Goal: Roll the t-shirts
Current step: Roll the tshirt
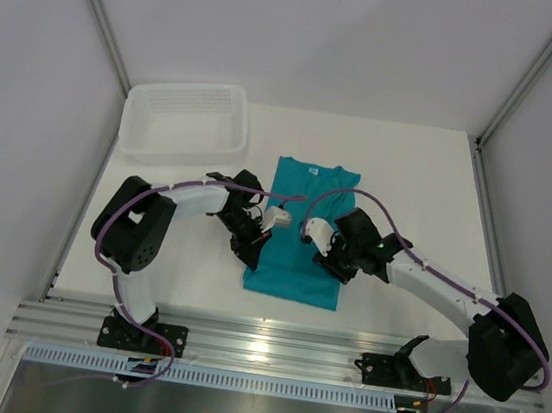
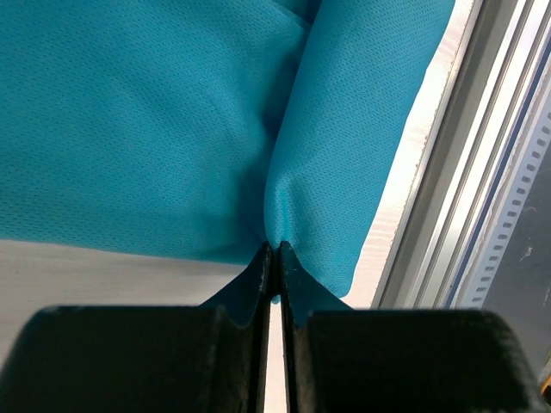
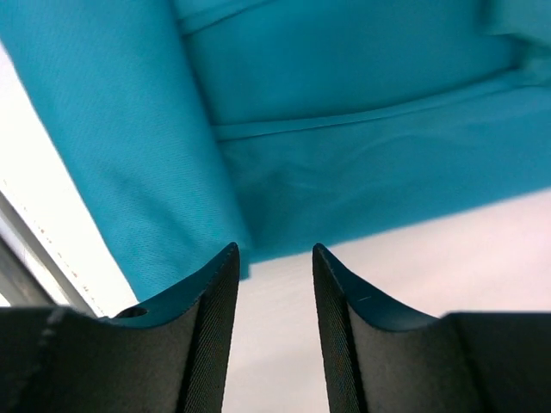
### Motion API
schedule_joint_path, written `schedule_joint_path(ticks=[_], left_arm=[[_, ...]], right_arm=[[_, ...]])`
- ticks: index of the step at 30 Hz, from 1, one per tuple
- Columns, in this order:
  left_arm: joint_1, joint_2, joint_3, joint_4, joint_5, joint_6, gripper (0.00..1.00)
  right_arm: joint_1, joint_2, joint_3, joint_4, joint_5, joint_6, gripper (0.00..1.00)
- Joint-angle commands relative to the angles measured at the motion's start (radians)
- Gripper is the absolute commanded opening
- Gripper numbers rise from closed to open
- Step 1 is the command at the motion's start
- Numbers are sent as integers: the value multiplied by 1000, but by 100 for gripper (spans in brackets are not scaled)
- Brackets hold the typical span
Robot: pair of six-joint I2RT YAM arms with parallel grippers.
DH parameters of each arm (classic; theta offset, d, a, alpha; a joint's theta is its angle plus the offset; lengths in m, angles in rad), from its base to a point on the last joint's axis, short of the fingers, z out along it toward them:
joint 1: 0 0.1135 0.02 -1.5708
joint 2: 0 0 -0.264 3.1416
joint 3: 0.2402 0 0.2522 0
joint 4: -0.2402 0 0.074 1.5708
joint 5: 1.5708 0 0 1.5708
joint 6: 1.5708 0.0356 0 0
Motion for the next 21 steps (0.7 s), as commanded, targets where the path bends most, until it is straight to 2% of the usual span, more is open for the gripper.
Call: schedule_joint_path(ticks=[1, 5, 6, 8, 9, 10, 12, 13, 17, 21], left_arm=[[4, 4, 24, 24, 7, -26, 8], [4, 13, 29, 27, 7, -35, 10], [4, 13, 29, 29, 6, -40, 10], [4, 13, 29, 33, 7, -46, 10], [4, 13, 29, 33, 10, -50, 11], [4, 11, 29, 35, 16, -53, 11], [6, 10, 31, 41, 19, -61, 12], [4, 8, 29, 44, 22, -63, 13], [4, -9, 23, 62, 41, -72, 12], [3, -21, 40, 65, 45, -67, 11]], right_arm=[[1, -87, 80, 10, 106, 119, 41], [37, -145, 99, -30, 151, 294, 31], [50, -153, 94, -27, 163, 395, 25], [87, -173, 71, -1, 171, 512, 18], [97, -173, 62, 6, 165, 562, 11], [108, -174, 50, 19, 155, 678, 8], [146, -179, -14, 75, 148, 779, 1], [162, -188, -45, 104, 152, 866, 0], [211, -266, -191, 270, 227, 1018, 0], [209, -340, -256, 298, 339, 1077, 0]])
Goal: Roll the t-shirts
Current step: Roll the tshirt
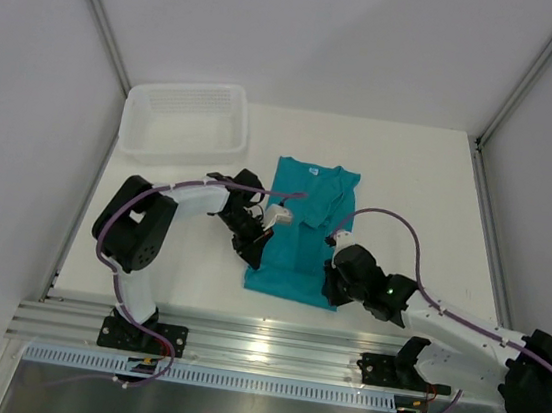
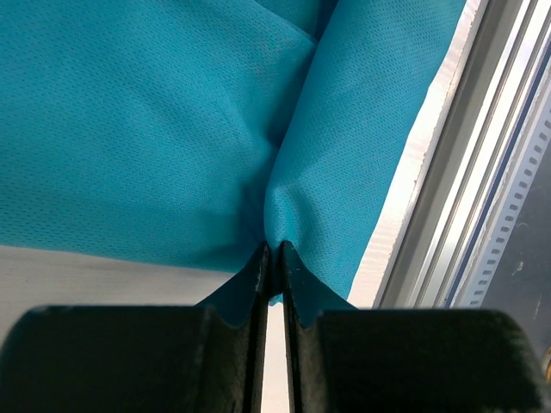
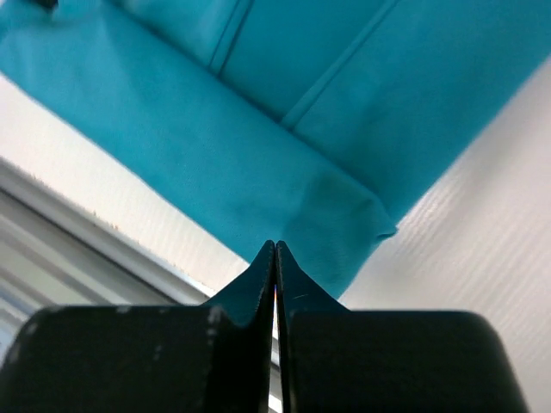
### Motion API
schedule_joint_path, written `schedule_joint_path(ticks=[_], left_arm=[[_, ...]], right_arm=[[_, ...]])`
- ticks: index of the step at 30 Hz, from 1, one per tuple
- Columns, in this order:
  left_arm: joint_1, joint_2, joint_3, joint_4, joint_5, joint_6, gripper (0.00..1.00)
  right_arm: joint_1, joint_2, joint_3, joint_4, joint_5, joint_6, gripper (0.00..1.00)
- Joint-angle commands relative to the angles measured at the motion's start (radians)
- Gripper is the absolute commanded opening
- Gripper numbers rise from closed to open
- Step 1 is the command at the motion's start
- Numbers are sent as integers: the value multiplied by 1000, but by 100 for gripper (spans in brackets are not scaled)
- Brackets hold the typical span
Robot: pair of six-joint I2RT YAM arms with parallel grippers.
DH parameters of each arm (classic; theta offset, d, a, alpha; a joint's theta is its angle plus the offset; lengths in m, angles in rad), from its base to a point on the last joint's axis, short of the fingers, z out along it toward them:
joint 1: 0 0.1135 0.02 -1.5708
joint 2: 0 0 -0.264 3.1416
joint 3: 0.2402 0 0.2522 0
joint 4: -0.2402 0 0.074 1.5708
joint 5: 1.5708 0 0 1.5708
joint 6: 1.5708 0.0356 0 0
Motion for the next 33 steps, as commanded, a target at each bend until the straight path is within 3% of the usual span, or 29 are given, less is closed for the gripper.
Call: schedule_joint_path(ticks=[1, 8, 19, 22, 33], left_arm=[[3, -27, 41, 23, 34, -13, 11], [3, -7, 75, 19, 11, -33, 13], [3, 9, 75, 22, -45, -81, 21], [3, 5, 65, 29, -65, -84, 27], [12, -55, 76, 43, -186, -84, 34]], right_arm=[[1, -80, -29, 120, 135, 147, 0], [-17, -99, -75, 178, 132, 177, 0], [-68, 82, -72, 195, 127, 292, 0], [-75, 99, -75, 198, 136, 297, 0], [-94, 99, -108, 210, 155, 316, 0]])
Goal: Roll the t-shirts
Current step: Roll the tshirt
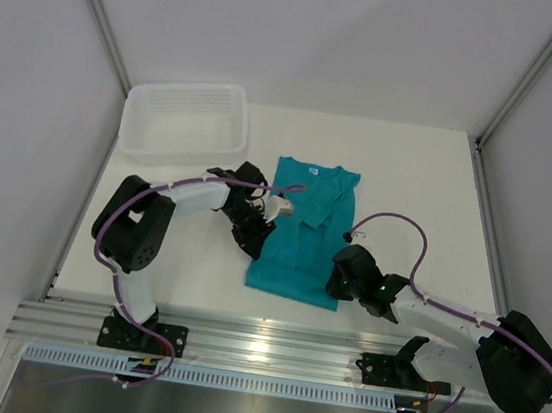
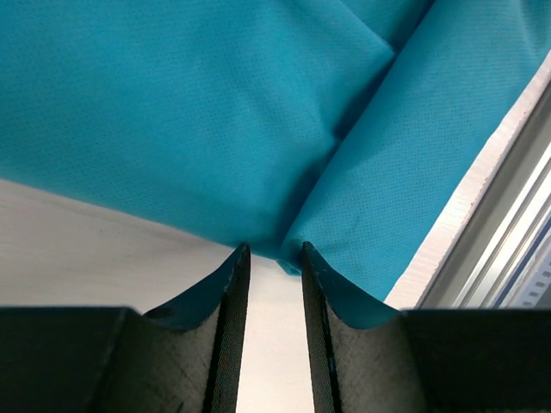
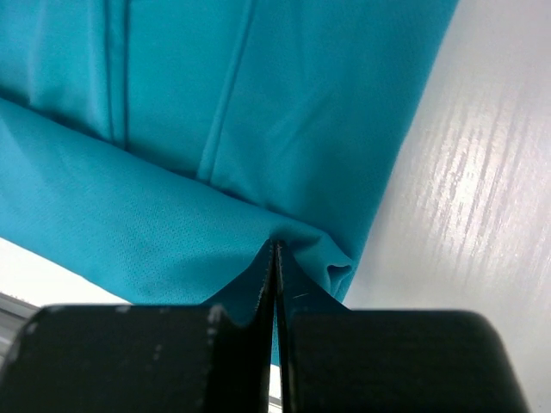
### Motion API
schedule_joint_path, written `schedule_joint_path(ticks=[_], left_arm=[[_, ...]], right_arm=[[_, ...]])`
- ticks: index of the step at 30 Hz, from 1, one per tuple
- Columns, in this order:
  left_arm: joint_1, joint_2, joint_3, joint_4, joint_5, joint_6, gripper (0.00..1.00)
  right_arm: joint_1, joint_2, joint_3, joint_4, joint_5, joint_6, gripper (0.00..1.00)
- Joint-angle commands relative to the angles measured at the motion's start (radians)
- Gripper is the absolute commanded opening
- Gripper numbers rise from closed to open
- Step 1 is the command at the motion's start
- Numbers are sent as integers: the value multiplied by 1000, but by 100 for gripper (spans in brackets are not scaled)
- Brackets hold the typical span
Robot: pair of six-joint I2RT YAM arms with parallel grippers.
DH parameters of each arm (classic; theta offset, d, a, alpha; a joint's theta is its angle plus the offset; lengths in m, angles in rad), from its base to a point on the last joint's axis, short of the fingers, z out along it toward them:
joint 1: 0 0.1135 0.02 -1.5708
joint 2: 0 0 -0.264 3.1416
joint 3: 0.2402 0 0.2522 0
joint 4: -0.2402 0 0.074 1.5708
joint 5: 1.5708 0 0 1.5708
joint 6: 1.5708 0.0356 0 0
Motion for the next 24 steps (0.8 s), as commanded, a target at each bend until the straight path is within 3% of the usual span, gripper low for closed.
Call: schedule_joint_path(ticks=[1, 8, 12, 15, 19, 24], left_arm=[[17, -59, 28, 10, -39, -8, 34], [37, -96, 5, 10, -90, -4, 33], [37, -203, -6, -7, -90, 10, 33], [24, -328, -25, -25, -33, 73, 39], [-126, -462, -154, 31, -91, 180, 46], [-300, -481, -281, 129, -275, 294, 52]], right_arm=[[-5, -9, -20, 34, 41, 24, 0], [-8, -12, -26, 46, 43, 18, 0], [-7, -24, -24, 48, 47, 15, 0], [-10, -32, -23, 42, 47, 10, 0], [-12, -44, -21, 36, 52, 0, 0], [-16, -56, -24, 37, 44, -10, 0]])
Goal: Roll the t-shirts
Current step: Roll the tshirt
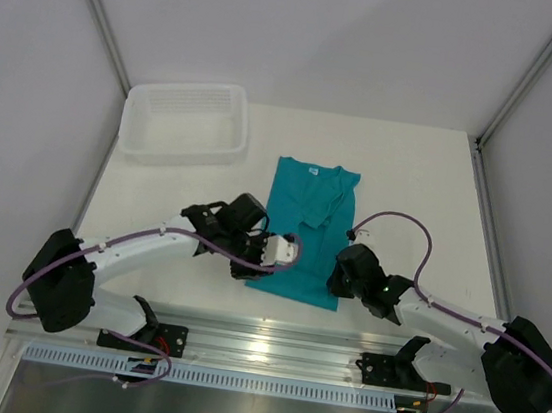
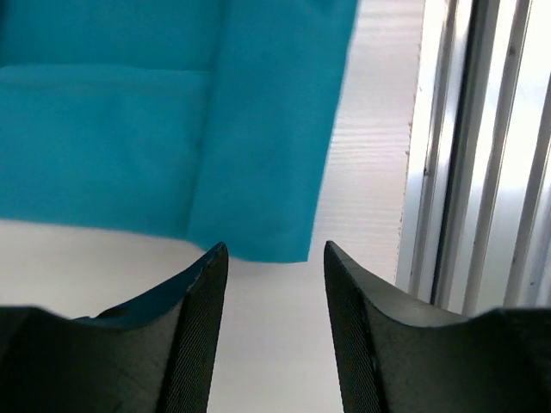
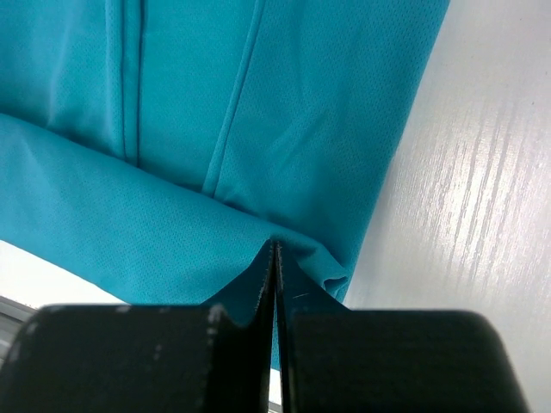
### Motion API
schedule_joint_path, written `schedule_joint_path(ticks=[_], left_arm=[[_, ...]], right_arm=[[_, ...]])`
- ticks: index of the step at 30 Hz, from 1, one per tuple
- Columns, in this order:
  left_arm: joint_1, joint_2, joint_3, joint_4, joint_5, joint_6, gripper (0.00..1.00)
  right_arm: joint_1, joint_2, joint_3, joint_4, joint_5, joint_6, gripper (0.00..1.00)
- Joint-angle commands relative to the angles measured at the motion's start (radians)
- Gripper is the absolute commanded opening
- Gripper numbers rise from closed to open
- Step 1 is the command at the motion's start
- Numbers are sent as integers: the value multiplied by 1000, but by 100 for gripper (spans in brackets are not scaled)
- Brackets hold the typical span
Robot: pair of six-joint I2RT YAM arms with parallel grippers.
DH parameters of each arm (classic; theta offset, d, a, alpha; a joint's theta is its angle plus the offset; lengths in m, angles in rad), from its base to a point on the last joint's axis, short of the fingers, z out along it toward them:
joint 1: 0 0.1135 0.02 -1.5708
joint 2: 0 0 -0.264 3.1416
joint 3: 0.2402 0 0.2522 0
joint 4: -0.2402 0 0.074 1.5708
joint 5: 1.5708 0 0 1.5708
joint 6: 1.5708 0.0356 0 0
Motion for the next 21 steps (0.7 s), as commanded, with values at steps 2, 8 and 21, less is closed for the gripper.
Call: schedule_joint_path(ticks=[2, 8, 21], left_arm=[[-108, 36, -82, 113, -169, 149, 54], [-162, 85, -131, 217, -266, 265, 65], [-177, 161, -166, 165, -239, 292, 68]], right_arm=[[-4, -24, -10, 16, 26, -14, 0], [-4, -22, -5, 16, 30, -18, 0], [-4, -21, 6, -4, 36, -40, 0]])
